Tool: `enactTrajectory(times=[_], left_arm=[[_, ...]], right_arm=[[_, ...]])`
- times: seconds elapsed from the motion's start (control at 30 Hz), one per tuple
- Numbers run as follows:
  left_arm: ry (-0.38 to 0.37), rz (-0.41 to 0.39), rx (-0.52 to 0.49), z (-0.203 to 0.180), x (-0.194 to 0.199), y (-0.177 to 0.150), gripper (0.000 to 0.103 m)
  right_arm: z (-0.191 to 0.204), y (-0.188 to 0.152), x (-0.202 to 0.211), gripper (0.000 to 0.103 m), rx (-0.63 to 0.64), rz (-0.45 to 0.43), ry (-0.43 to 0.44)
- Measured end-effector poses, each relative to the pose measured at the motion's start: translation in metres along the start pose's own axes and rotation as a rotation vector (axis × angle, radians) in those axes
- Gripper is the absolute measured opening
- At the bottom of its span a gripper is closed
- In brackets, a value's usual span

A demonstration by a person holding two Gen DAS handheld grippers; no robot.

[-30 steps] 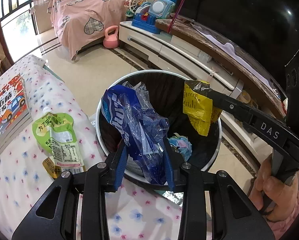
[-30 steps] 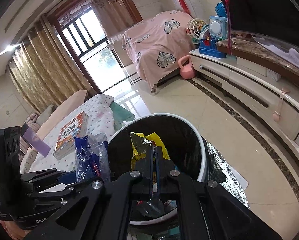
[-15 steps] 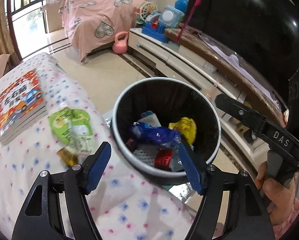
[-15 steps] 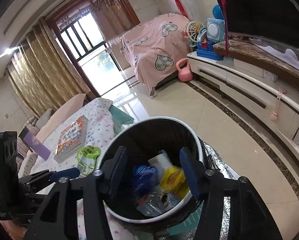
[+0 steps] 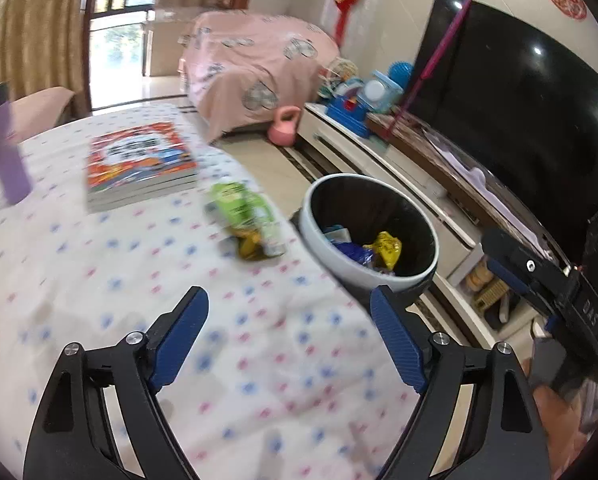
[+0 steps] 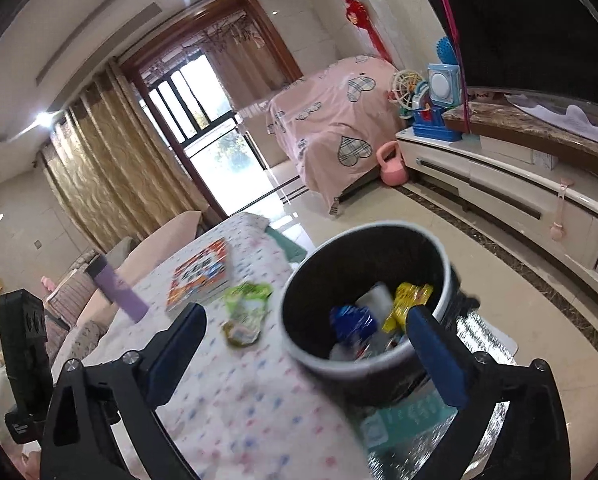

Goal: Collect trash

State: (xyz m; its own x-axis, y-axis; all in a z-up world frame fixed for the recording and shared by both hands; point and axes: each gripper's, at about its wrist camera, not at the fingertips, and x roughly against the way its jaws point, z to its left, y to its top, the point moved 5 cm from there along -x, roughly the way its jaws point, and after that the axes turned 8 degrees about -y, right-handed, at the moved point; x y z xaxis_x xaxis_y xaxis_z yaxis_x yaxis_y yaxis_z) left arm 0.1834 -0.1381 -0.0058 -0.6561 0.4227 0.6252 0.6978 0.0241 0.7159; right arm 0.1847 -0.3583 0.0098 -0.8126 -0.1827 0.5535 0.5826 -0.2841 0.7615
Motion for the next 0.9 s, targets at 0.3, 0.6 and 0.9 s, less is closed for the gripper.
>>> enactTrajectory(times=[0.3,0.6,0.9], left_arm=[[0.047,-0.110,0.059,0.035,0.066,-0.035,0.089],[0.155,-0.320,0.015,0.038,0.133,-0.058,0.103],[0.319,-0.385,-0.048,0.048,0.144,-0.086,0.103]], right_arm=[[0.045,-0.054,0.034,0.102,0.062,-0.011,-0.008],[0.089,-0.058,0.096,0.103,0.201,-0.230,-0.059],[0.093,-0.094,0.095,0.103,0.251,-0.302,-0.107]])
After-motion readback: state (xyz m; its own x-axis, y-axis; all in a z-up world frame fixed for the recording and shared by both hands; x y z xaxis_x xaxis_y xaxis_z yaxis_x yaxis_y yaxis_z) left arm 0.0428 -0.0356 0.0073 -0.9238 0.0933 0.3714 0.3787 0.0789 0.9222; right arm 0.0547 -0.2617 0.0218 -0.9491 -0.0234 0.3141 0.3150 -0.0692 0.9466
